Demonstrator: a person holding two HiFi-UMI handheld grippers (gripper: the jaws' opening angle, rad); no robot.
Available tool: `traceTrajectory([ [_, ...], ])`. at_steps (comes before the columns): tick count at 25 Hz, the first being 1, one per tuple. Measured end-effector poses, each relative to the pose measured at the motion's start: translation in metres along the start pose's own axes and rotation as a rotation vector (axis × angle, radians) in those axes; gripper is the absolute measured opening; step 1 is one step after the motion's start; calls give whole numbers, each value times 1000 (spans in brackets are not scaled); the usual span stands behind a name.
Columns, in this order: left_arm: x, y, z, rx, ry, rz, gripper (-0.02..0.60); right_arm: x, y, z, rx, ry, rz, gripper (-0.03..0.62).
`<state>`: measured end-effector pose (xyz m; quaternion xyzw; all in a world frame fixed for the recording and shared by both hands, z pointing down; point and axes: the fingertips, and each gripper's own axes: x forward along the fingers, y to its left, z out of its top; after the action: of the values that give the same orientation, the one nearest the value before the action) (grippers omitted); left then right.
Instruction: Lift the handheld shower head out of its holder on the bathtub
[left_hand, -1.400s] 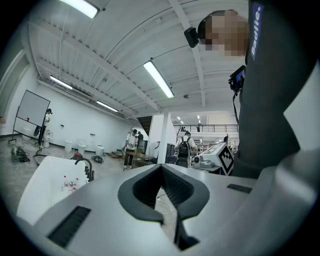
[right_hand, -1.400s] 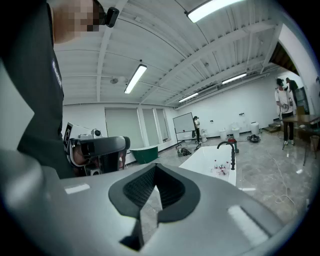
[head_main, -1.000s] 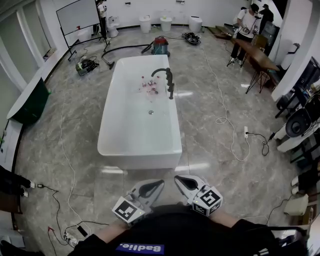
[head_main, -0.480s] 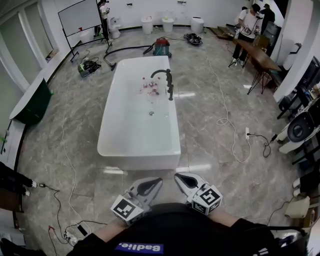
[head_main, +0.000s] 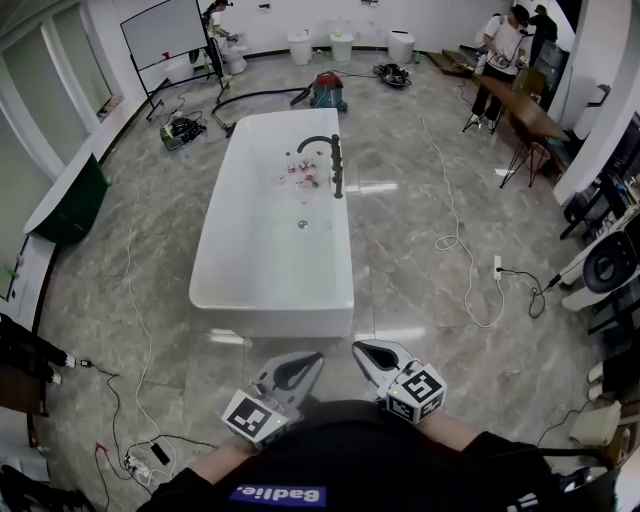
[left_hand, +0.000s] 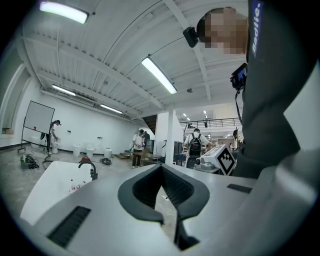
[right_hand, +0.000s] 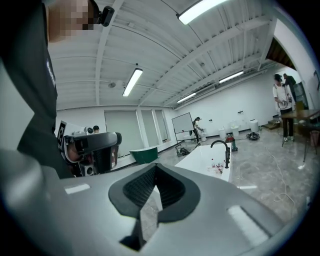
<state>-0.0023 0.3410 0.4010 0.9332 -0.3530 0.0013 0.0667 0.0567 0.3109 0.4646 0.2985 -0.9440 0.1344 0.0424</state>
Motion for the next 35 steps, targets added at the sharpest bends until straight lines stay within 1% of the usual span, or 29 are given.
traceTrajectory([
  [4,13,11,3,0,-1,10,5,2,-16,7,-15,2,-2,2],
  [7,29,21,0,4,-6,6,5,10,-33,2,-19,27,-6,2],
  [9,37,34,2,7,-15,-3,5,19,-44,2,-15,45,-26,2],
  [12,48,61,7,6,-21,-23,5,39,-61,13,-12,46,-61,2],
  [18,77,136,14,-12,-18,-63,5,95,-98,24,-12,61,-90,2],
  [27,117,282,32,-3,-16,-123,5,213,-164,58,35,63,-179,2],
  [32,120,350,30,-12,-10,-142,5,277,-178,63,41,75,-204,2],
  [35,120,381,36,-27,-18,-153,5,304,-185,74,44,77,-229,2],
])
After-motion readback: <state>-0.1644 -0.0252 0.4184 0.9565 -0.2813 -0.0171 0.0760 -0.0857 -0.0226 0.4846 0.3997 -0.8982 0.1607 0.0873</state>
